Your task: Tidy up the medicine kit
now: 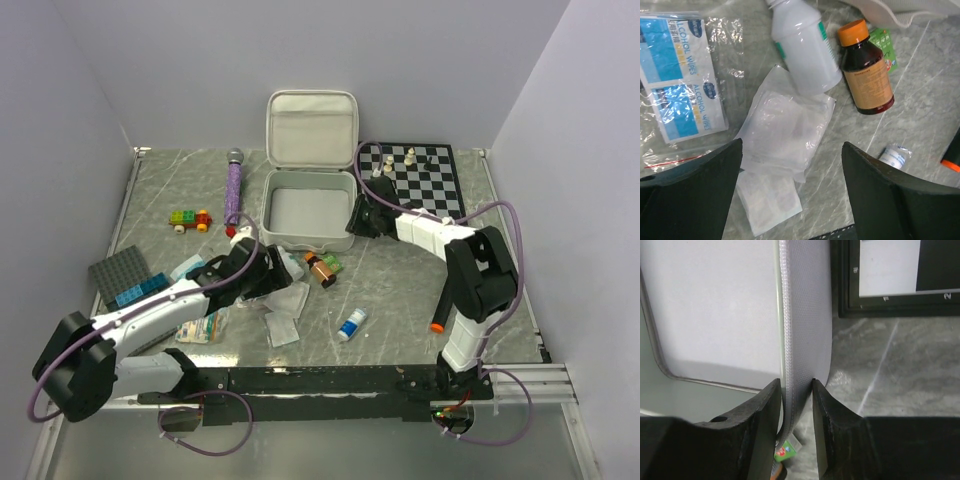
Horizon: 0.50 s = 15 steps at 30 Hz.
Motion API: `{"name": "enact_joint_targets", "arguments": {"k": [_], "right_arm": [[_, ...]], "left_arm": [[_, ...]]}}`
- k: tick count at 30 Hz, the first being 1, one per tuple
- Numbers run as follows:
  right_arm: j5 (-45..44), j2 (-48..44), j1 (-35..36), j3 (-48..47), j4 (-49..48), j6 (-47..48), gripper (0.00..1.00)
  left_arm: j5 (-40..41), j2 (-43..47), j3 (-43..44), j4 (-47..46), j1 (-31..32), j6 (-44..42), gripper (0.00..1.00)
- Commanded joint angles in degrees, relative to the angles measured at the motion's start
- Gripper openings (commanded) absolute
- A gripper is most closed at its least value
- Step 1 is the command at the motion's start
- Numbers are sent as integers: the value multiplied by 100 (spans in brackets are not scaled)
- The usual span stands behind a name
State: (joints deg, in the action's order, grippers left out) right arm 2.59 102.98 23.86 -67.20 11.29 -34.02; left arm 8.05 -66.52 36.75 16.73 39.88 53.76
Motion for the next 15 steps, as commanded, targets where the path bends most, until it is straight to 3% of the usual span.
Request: {"name": "enact_joint_targets", "arguments": {"k": [1, 11, 15], "right_arm": [[-74, -445, 145, 374, 260, 71, 38], [-119, -981, 453, 1129, 190, 194, 38], [-162, -1131, 462, 1306, 207, 177, 49]], "left_arm": [[425, -264, 402, -285, 125, 328, 84], [820, -757, 605, -65, 134, 522, 82], [891, -976, 684, -39, 134, 495, 81]]}}
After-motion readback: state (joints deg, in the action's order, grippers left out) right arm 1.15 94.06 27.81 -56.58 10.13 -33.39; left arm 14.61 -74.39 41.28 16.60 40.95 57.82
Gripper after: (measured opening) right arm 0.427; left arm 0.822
